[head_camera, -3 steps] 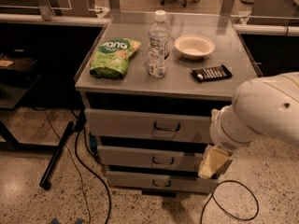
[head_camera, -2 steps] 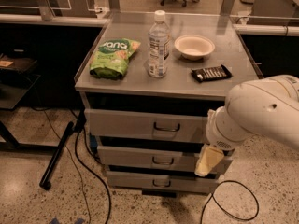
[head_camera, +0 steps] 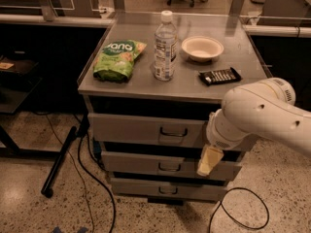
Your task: Open top drawer
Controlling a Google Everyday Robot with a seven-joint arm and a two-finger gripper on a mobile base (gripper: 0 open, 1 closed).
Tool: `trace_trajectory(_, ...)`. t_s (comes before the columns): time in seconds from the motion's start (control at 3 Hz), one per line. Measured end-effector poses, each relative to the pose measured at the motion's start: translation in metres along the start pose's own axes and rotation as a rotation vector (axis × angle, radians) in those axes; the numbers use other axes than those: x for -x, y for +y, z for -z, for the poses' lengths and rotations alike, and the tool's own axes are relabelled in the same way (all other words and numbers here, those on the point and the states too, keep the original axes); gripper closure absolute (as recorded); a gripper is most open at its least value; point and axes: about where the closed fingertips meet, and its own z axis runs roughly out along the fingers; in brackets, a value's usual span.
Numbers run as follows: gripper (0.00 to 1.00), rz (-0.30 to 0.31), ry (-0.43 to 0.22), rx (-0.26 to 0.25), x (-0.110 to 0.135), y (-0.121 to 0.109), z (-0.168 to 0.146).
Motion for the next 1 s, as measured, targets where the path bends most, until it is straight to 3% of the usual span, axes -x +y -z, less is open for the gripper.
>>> trace_trajectory(1.0,0.0,0.004,0.002,0.014,0.009,-0.015,-0.039)
